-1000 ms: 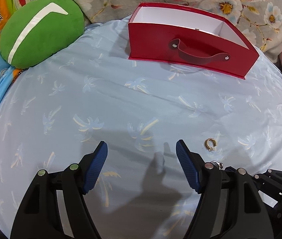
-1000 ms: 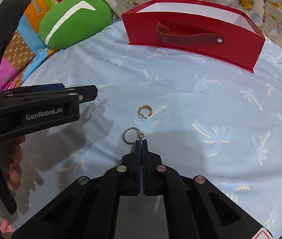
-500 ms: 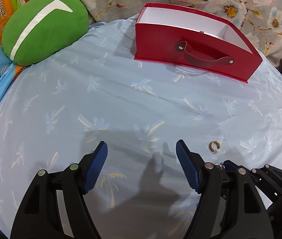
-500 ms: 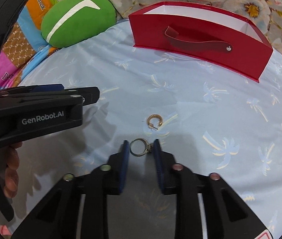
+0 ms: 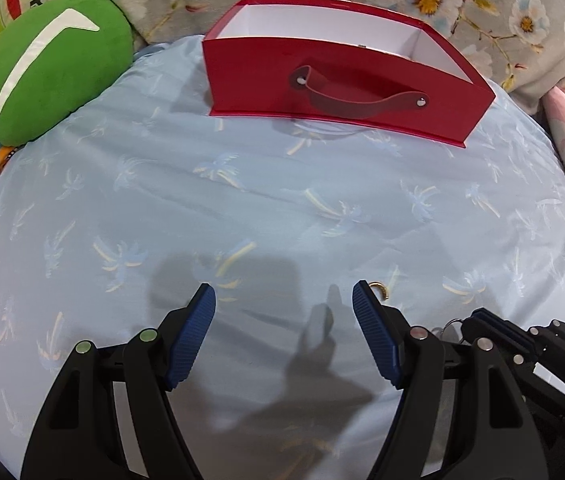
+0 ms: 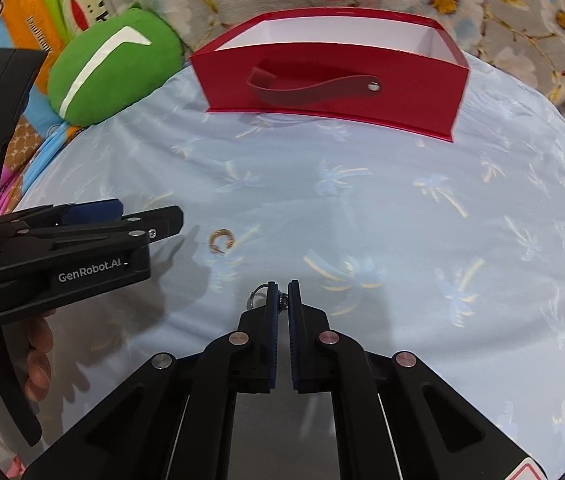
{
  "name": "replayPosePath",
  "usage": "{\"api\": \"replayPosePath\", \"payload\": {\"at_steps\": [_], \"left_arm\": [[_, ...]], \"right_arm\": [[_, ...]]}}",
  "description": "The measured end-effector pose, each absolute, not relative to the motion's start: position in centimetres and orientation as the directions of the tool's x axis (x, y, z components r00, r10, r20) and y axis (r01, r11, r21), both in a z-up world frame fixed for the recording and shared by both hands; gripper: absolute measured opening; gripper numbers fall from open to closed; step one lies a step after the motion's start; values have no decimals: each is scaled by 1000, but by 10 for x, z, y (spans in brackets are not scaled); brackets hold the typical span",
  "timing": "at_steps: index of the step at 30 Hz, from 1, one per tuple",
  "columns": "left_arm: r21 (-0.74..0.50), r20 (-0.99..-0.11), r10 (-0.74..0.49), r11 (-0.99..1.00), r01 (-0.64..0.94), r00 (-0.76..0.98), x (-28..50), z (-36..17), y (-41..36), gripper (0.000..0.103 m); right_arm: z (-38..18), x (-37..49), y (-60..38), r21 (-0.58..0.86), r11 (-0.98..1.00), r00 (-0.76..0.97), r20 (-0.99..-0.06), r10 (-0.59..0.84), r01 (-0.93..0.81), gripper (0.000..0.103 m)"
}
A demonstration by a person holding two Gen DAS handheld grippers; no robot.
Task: Organize jewelry
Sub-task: 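Grasp the silver ring with the right tool while the left tool grasps the gold hoop earring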
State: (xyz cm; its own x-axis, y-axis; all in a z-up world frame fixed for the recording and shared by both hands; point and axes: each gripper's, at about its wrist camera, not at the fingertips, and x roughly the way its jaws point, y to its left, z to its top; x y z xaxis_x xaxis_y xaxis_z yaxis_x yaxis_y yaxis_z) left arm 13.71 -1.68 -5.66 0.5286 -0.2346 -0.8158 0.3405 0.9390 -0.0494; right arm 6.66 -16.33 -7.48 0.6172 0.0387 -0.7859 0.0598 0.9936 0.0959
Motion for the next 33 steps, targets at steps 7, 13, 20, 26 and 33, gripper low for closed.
{"api": "replayPosePath", "payload": {"at_steps": [7, 13, 20, 26, 33], "left_arm": [[-56, -825, -270, 913, 403, 497, 129, -62, -46, 69], [-49, -831, -272, 904, 424, 485, 125, -73, -64, 59], [-85, -829, -299, 902, 423, 473, 131, -71, -61, 16], [-137, -819, -336, 901, 411, 465, 135, -64, -50, 16], [-145, -783, -353, 904, 402, 512, 137, -39, -38, 16]], "right_arm": [[-72, 57, -183, 97, 989, 624, -781, 7, 110, 4], [-70, 52, -193, 104, 986, 629, -778, 1, 127, 4], [-68, 51, -196, 121, 984, 638, -770, 10, 131, 4], [-61, 50, -199, 129, 983, 652, -758, 13, 130, 4], [-47, 53, -200, 137, 983, 679, -734, 20, 120, 4]]}}
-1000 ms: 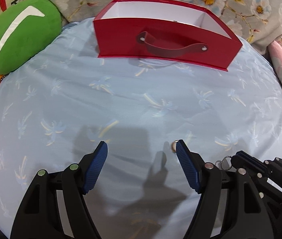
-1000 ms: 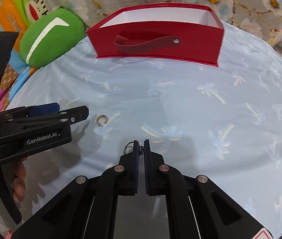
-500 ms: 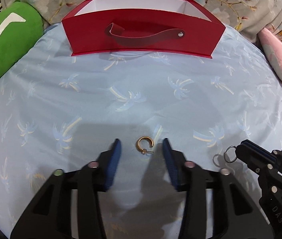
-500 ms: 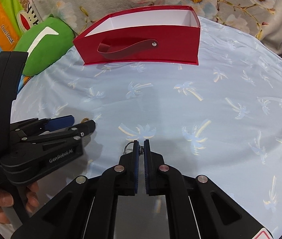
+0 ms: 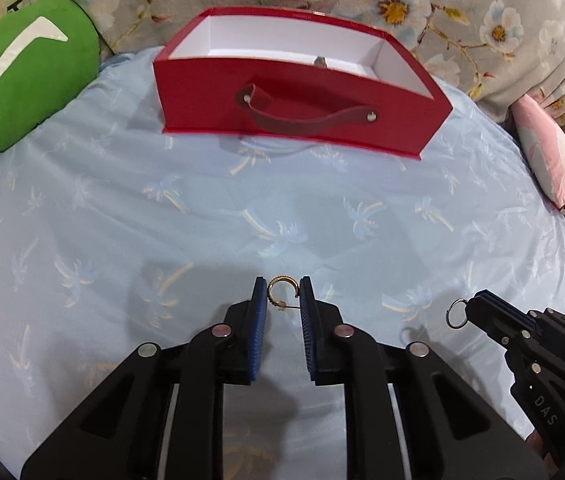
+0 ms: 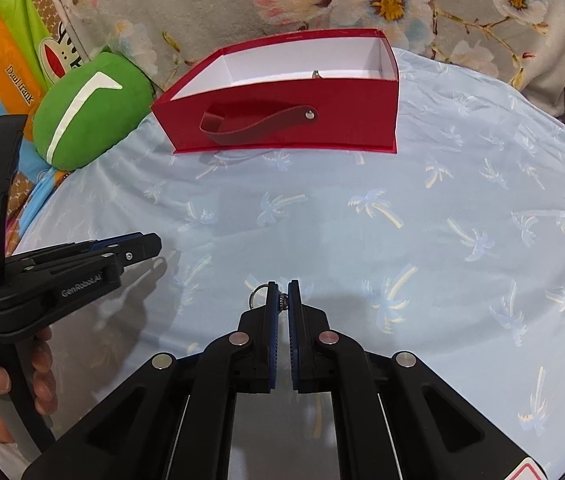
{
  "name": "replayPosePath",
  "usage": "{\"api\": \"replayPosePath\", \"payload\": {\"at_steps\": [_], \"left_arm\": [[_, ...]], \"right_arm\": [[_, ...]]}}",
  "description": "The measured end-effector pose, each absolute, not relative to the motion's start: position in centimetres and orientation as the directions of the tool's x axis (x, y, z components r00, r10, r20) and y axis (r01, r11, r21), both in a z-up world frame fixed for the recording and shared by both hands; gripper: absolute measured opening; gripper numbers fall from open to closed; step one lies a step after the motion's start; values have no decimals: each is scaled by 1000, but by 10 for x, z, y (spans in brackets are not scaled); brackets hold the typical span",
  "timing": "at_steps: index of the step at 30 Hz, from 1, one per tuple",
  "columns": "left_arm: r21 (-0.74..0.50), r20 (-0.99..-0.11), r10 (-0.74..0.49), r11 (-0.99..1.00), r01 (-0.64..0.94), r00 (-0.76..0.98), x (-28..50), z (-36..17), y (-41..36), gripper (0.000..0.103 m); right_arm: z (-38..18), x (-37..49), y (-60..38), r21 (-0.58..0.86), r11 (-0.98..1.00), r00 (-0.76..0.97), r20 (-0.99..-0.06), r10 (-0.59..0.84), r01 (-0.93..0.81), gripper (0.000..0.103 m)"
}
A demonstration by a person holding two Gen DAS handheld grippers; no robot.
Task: Organize jewelry
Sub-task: 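Grasp the silver ring with the right tool while the left tool grasps the gold hoop earring, then carry the ring and earring over the red box with both tools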
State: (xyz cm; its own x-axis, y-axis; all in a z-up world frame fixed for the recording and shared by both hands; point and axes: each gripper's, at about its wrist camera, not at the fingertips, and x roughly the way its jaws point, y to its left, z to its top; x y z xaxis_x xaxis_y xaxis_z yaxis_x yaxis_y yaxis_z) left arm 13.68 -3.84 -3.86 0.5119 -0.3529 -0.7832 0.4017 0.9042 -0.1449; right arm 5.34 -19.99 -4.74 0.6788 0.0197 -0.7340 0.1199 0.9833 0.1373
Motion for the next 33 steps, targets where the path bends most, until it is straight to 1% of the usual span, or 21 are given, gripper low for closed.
{"api": "replayPosePath", "payload": {"at_steps": [9, 14, 18, 26, 33], "left_arm": [[-124, -713, -357, 911, 392, 603, 162, 9, -30, 16], [-84, -664, -338, 920, 382, 667, 196, 38, -38, 16], [-61, -630, -331, 923, 381, 702, 233, 59, -50, 16], [-35, -602, -323, 924, 380, 730, 323, 85, -86, 16], [-14, -619, -288, 934, 356, 731, 387, 75, -112, 16]], "right_arm": [[2, 84, -206, 115, 990, 760, -650, 11, 84, 4], [35, 125, -221, 100, 992, 804, -594, -3, 77, 4], [52, 168, -237, 103, 992, 819, -574, -4, 78, 4], [67, 265, -274, 116, 988, 817, -576, -20, 105, 4], [55, 327, -298, 121, 984, 796, -604, -33, 133, 4]]}}
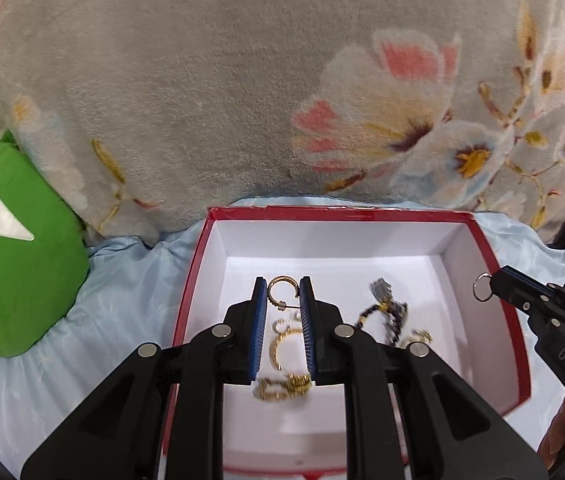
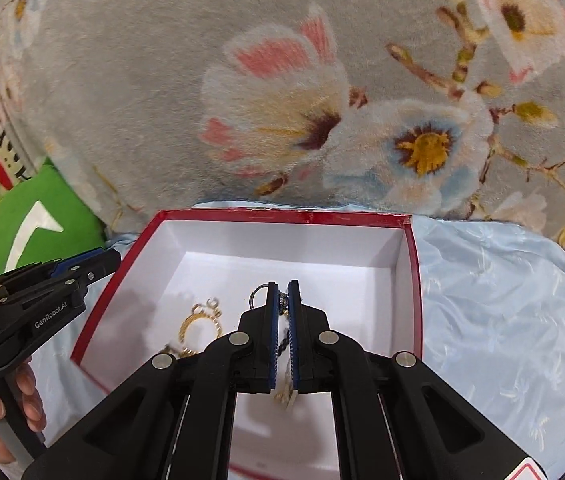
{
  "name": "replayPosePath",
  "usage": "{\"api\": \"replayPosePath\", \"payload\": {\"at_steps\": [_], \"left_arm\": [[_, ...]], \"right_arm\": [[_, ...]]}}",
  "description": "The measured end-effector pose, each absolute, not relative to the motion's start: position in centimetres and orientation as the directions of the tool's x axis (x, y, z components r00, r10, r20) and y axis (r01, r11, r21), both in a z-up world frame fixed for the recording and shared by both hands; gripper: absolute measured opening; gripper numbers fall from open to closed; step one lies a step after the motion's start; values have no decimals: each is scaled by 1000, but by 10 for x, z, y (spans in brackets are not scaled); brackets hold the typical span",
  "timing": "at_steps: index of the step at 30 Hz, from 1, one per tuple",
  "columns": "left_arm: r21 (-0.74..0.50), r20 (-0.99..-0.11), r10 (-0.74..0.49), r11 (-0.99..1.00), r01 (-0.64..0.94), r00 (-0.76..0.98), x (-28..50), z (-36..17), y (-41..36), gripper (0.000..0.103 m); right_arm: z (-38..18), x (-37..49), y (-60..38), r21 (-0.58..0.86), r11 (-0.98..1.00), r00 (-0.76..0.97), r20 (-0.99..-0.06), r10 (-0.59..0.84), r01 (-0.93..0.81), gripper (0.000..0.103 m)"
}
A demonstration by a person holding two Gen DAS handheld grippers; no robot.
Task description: Organize jewelry
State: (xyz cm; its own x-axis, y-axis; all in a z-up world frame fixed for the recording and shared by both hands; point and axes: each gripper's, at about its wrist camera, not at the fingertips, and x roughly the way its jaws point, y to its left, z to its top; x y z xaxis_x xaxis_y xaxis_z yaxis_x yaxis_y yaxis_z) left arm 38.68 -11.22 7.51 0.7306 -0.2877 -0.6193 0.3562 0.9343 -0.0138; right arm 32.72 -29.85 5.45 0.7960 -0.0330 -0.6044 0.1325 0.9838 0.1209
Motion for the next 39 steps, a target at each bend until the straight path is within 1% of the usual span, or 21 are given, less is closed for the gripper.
{"api": "replayPosePath", "payload": {"at_steps": [5, 12, 15, 16, 18, 19, 20, 39], "left_arm": [[2, -646, -268, 936, 353, 715, 414, 59, -128, 16], [-7, -688, -250, 941, 338, 681, 438, 34, -137, 16], [-3, -700, -238, 944, 330, 674, 443, 25, -138, 17], [4, -705, -221, 949, 316, 674, 444, 21, -138, 23], [-15, -714, -222, 953, 302, 664, 446, 21, -135, 36], [-19, -708, -222, 955, 296, 670, 446, 22, -134, 47], [-19, -704, -217, 958, 288, 676, 446, 23, -133, 54], [39, -686, -193, 953, 300, 701, 435, 20, -136, 54]], "right_arm": [[38, 351, -308, 108, 982, 772, -634, -50, 152, 4], [16, 366, -316, 100, 980, 736, -674, -63, 175, 4], [18, 365, -317, 106, 978, 746, -662, -67, 182, 5], [18, 365, -318, 109, 977, 747, -662, -66, 183, 7], [17, 365, -318, 112, 976, 745, -664, -67, 187, 8], [16, 365, -319, 115, 976, 746, -663, -65, 187, 8], [16, 365, -319, 115, 975, 747, -662, -66, 189, 9], [15, 363, -315, 72, 979, 744, -661, -96, 191, 9]]}}
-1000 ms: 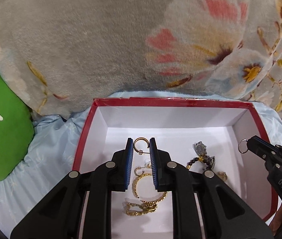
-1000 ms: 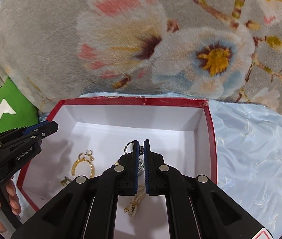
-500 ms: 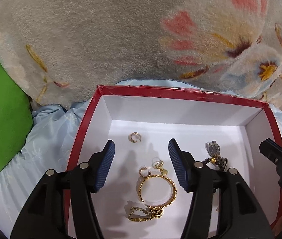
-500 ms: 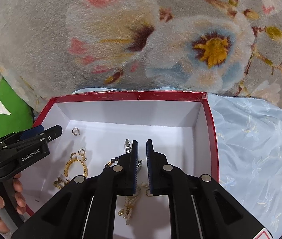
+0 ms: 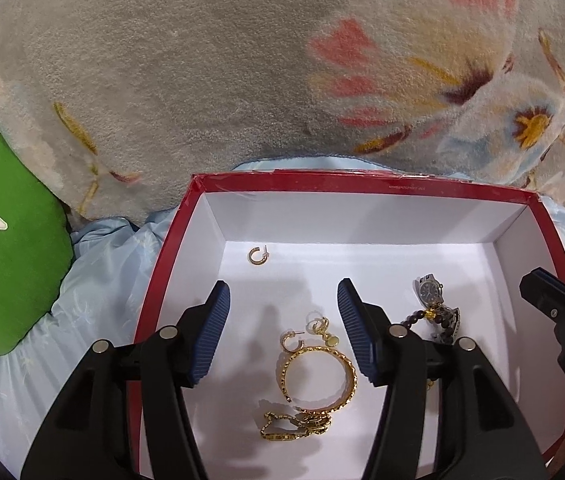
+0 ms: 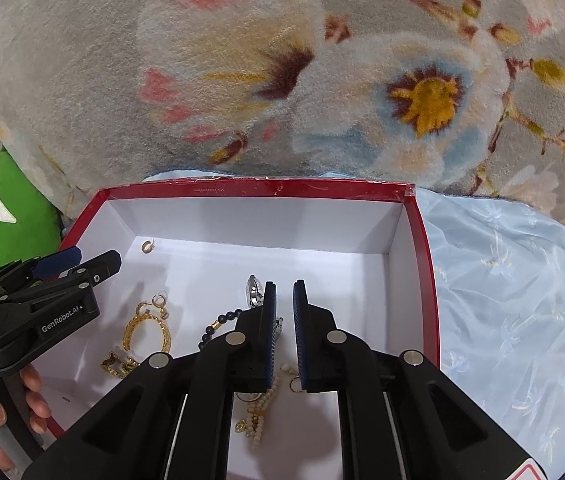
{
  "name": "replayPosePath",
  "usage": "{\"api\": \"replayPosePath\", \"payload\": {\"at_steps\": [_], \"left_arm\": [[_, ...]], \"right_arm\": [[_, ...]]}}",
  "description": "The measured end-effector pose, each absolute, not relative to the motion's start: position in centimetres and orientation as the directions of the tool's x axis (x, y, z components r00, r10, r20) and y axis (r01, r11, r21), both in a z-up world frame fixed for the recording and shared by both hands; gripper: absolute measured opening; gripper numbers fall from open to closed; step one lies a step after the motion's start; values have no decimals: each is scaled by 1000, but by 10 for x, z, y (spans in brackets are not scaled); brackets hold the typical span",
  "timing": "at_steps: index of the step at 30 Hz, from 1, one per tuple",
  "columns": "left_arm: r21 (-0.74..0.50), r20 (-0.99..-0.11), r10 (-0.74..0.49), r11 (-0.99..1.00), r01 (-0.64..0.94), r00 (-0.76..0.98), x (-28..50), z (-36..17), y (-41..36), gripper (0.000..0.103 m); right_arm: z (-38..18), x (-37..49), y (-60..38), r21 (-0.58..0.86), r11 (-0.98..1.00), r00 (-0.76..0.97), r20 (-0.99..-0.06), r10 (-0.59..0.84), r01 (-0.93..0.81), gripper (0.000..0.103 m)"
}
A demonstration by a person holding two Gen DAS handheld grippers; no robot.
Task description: Organize jewelry
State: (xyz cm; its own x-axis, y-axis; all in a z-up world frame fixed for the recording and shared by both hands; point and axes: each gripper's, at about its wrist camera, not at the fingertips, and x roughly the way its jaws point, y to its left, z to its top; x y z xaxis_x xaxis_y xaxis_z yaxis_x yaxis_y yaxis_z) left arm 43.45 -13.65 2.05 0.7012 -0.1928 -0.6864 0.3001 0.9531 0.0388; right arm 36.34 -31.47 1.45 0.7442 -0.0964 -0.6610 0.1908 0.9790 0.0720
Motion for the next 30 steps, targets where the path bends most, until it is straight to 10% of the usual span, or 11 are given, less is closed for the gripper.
{"api": "replayPosePath", "payload": {"at_steps": [30], "left_arm": [[49, -725, -139, 967, 252, 675, 376, -13, -91, 68]], "right_arm": [[-1, 286, -285, 99, 976, 748, -659, -82, 194, 19]]}}
